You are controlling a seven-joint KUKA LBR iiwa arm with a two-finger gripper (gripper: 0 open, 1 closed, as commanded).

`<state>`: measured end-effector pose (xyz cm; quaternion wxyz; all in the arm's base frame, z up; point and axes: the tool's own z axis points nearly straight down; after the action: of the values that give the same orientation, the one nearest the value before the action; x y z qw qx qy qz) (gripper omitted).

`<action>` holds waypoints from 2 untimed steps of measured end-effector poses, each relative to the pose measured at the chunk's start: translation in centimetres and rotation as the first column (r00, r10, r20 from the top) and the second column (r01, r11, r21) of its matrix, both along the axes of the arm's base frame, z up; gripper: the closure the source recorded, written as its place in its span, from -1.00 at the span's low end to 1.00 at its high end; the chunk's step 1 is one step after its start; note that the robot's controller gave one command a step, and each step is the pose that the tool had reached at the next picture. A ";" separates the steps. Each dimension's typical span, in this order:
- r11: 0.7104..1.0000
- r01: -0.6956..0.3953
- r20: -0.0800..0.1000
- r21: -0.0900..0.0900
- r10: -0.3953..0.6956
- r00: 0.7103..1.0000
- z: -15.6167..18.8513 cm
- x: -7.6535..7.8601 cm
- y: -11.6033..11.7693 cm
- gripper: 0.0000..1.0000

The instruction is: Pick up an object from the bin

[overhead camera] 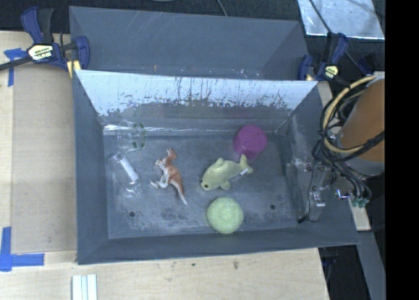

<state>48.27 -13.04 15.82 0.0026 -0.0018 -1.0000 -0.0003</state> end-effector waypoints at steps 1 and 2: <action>1.000 -0.004 0.008 -0.002 0.004 1.000 0.5 0.2 0.1 -1.00; 0.981 -0.194 0.015 -0.006 0.194 0.981 -4.2 0.7 3.8 -1.00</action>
Offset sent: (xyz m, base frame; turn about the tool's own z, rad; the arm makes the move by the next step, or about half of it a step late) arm 0.0070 0.0753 -0.0882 -0.3644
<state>48.95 -9.21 11.57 -0.0051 0.0959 -0.9954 0.0022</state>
